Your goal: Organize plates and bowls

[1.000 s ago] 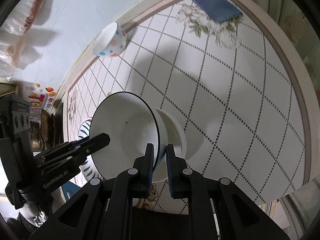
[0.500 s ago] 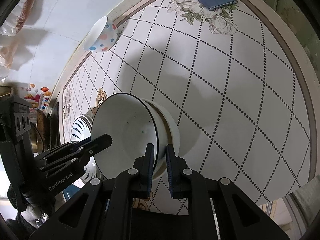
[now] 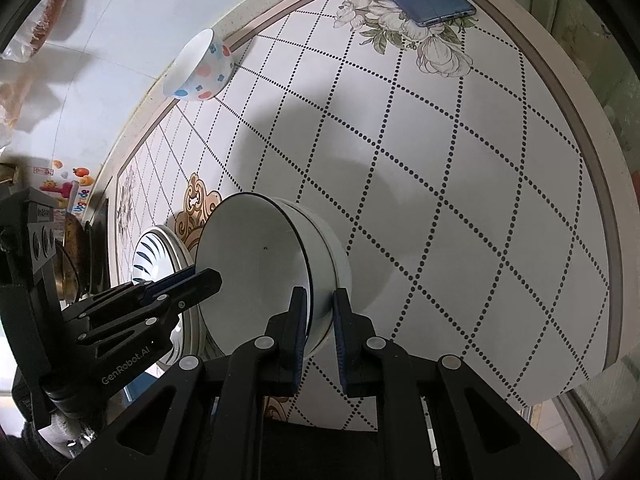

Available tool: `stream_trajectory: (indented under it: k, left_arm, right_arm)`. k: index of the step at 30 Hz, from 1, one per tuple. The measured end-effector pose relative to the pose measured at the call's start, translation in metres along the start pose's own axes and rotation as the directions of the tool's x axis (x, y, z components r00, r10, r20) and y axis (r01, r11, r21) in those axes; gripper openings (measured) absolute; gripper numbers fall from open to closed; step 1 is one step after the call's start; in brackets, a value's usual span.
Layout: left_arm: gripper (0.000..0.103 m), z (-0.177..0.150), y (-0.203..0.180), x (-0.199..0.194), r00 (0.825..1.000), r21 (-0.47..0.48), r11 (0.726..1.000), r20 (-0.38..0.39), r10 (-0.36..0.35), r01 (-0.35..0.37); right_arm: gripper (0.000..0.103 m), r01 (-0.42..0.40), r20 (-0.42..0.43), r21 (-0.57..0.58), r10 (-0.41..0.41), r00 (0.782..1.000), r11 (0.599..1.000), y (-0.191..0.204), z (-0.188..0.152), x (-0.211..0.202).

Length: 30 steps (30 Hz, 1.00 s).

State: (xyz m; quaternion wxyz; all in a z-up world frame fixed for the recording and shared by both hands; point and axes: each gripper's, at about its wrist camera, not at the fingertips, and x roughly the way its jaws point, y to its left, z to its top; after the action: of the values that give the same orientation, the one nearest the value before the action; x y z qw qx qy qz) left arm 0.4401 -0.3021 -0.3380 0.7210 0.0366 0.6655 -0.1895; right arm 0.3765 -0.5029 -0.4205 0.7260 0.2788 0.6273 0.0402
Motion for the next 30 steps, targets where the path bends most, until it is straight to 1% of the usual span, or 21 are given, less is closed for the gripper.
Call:
stream_trajectory:
  k: [5, 9, 11, 12, 15, 16, 17, 18, 19, 20, 21, 22, 24, 25, 26, 28, 30]
  left_arm:
    - [0.014, 0.001, -0.001, 0.000, 1.000, 0.000, 1.000, -0.004, 0.003, -0.003]
    - [0.014, 0.000, 0.001, -0.005, 1.000, -0.009, 1.000, -0.028, -0.008, 0.008]
    - [0.014, -0.003, 0.000, -0.017, 1.000, -0.011, 1.000, -0.021, -0.022, 0.022]
    - [0.014, -0.003, 0.000, -0.026, 0.999, -0.011, 0.999, -0.013, -0.041, 0.041]
    - [0.015, 0.004, -0.001, -0.057, 0.997, -0.002, 0.998, 0.045, -0.069, 0.069]
    - [0.016, 0.010, 0.000, -0.065, 0.995, -0.002, 0.997, 0.067, -0.072, 0.072]
    - [0.022, 0.018, 0.003, -0.073, 0.993, -0.008, 0.997, 0.091, -0.071, 0.072]
    - [0.025, 0.031, 0.009, -0.080, 0.990, -0.014, 0.997, 0.123, -0.071, 0.073]
    - [0.025, 0.045, 0.016, -0.083, 0.986, -0.023, 0.998, 0.154, -0.062, 0.066]
    - [0.025, 0.058, 0.023, -0.083, 0.984, -0.037, 0.998, 0.172, -0.045, 0.052]
    - [0.025, 0.074, 0.035, -0.081, 0.981, -0.060, 0.997, 0.189, -0.031, 0.043]
    - [0.025, 0.087, 0.046, -0.078, 0.980, -0.083, 0.996, 0.197, -0.026, 0.043]
    - [0.025, 0.119, 0.076, -0.067, 0.980, -0.154, 0.987, 0.196, -0.008, 0.039]
    - [0.025, 0.131, 0.089, -0.062, 0.981, -0.184, 0.982, 0.195, -0.003, 0.040]
    - [0.025, 0.142, 0.104, -0.057, 0.981, -0.218, 0.975, 0.193, 0.008, 0.035]
    - [0.025, 0.165, 0.132, -0.046, 0.983, -0.277, 0.960, 0.181, 0.022, 0.030]
    - [0.025, 0.183, 0.155, -0.034, 0.987, -0.323, 0.946, 0.156, 0.034, 0.018]
  right_arm:
    - [0.015, 0.001, -0.014, 0.001, -0.001, 1.000, 1.000, 0.001, 0.001, 0.001]
    - [0.015, -0.018, -0.040, 0.020, 0.018, 0.999, 1.000, -0.002, 0.004, 0.001]
    - [0.015, -0.036, -0.053, 0.041, 0.039, 0.998, 0.999, -0.004, 0.008, -0.003]
    - [0.015, -0.042, -0.055, 0.047, 0.045, 0.997, 0.998, -0.004, 0.010, -0.008]
    - [0.016, -0.052, -0.045, 0.046, 0.054, 0.998, 0.998, 0.001, 0.023, -0.026]
    - [0.017, -0.059, -0.041, 0.045, 0.061, 0.997, 0.997, 0.005, 0.030, -0.033]
    - [0.025, -0.064, -0.037, 0.042, 0.066, 0.997, 0.997, 0.007, 0.037, -0.037]
    - [0.038, -0.075, -0.026, 0.031, 0.076, 0.997, 0.997, 0.014, 0.049, -0.044]
    - [0.045, -0.089, -0.014, 0.018, 0.089, 0.996, 0.996, 0.019, 0.060, -0.048]
    - [0.055, -0.105, 0.002, 0.004, 0.105, 0.994, 0.994, 0.025, 0.073, -0.050]
    - [0.058, -0.115, 0.012, -0.006, 0.115, 0.993, 0.993, 0.031, 0.084, -0.051]
    - [0.058, -0.121, 0.021, -0.019, 0.121, 0.992, 0.992, 0.038, 0.098, -0.050]
    - [0.058, -0.131, 0.052, -0.060, 0.134, 0.990, 0.990, 0.056, 0.134, -0.044]
    - [0.058, -0.133, 0.060, -0.065, 0.137, 0.989, 0.989, 0.062, 0.146, -0.041]
    - [0.058, -0.143, 0.064, -0.069, 0.147, 0.987, 0.987, 0.069, 0.165, -0.033]
    - [0.058, -0.151, 0.065, -0.078, 0.157, 0.986, 0.985, 0.079, 0.192, -0.017]
    - [0.058, -0.133, 0.064, -0.087, 0.139, 0.988, 0.987, 0.091, 0.222, 0.004]
